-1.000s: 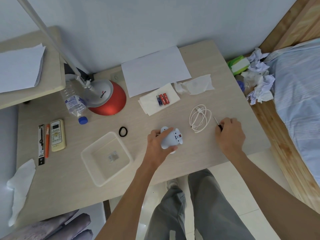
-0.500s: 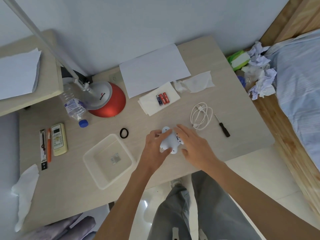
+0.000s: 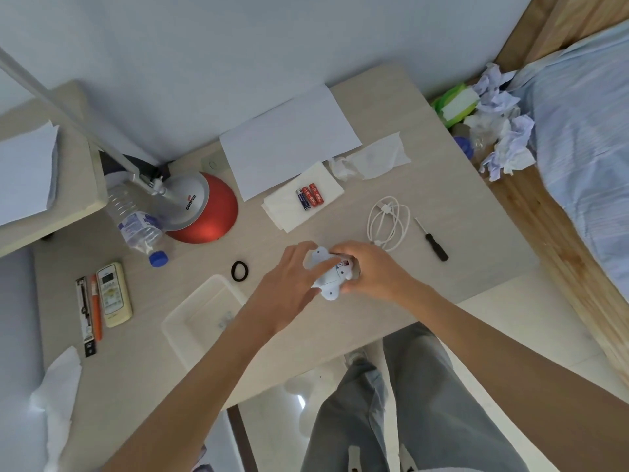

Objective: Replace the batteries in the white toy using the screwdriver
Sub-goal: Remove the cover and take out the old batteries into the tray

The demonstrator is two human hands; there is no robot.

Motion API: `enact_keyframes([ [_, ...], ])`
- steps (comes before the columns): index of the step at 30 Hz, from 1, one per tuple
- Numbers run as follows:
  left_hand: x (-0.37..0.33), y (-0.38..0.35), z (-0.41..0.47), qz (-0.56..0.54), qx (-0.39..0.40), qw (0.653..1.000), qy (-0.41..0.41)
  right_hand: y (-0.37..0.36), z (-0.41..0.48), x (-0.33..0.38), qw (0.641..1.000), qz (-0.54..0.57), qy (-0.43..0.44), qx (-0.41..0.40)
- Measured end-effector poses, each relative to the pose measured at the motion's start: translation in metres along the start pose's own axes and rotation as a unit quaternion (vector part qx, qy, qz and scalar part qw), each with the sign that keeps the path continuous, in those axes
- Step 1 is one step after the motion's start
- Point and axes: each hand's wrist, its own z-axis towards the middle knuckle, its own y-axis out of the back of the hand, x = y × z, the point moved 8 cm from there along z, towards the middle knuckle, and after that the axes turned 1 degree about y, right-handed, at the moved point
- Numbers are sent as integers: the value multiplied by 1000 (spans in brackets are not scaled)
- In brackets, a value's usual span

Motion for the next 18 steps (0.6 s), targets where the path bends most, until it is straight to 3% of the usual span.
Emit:
enact_keyframes([
  [7,0,-17,14,60,60,991,-107,-3,-2,-7,1000,20,0,3],
  [18,16,-23,27,-27,98,992,-70,-3,3,-9,1000,-12,5,7],
])
